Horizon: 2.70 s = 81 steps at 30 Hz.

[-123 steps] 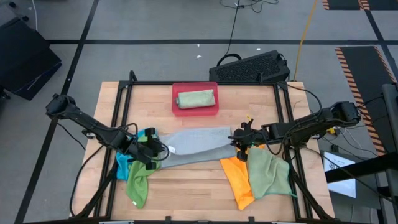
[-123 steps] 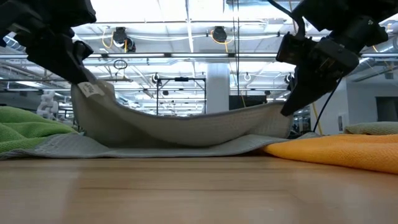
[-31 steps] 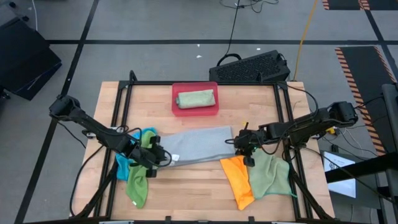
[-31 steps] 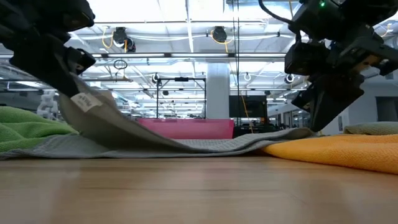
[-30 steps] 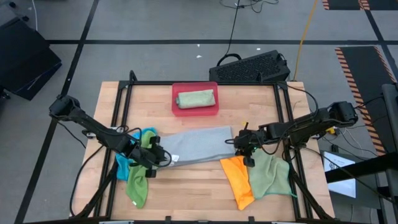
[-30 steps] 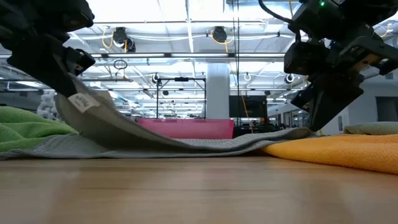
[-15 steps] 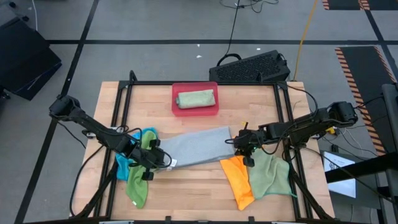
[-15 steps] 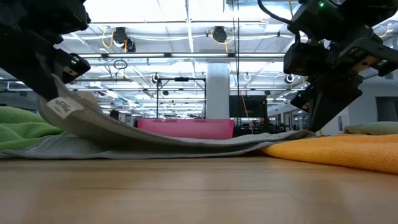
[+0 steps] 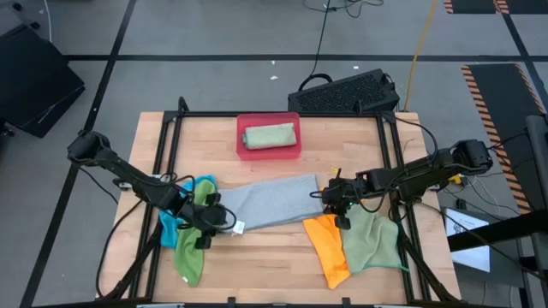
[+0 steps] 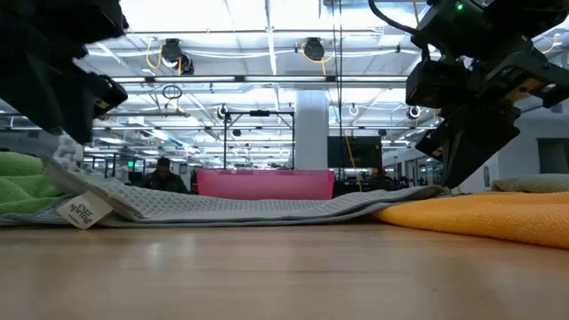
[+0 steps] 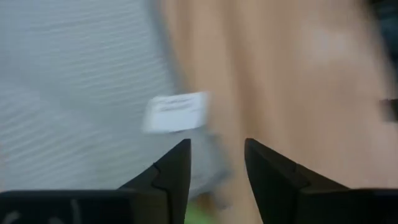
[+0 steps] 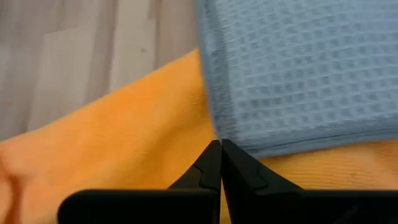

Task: Fold microfiber towels
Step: Fold the gray towel

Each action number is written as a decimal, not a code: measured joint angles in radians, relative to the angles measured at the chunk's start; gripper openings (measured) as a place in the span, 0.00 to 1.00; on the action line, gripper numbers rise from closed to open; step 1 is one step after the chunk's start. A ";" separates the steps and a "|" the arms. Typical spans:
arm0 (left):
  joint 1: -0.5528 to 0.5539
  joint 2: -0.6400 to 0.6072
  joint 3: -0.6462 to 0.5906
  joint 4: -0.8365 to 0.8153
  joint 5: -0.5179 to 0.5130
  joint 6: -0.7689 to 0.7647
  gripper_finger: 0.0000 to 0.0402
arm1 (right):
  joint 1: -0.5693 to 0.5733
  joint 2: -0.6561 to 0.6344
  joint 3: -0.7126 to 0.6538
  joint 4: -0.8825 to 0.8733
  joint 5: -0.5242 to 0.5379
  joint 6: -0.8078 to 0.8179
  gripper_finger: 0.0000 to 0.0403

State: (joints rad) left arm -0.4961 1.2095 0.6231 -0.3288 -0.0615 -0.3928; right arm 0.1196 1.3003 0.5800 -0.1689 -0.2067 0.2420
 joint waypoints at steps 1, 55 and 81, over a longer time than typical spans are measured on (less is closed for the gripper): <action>-0.004 -0.004 0.000 0.025 0.027 0.000 0.38 | 0.000 0.000 0.000 0.000 -0.018 0.000 0.01; 0.537 -0.129 -0.149 -0.192 -0.086 -0.083 0.63 | -0.047 0.494 -0.038 1.056 0.099 -0.358 0.01; 0.736 0.007 -0.149 -0.158 0.329 0.191 0.38 | -0.098 0.494 -0.038 1.079 0.018 -0.353 0.01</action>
State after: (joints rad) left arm 0.2400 1.2167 0.4740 -0.4865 0.2674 -0.2017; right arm 0.0212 1.7939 0.5423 0.9103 -0.1890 -0.1105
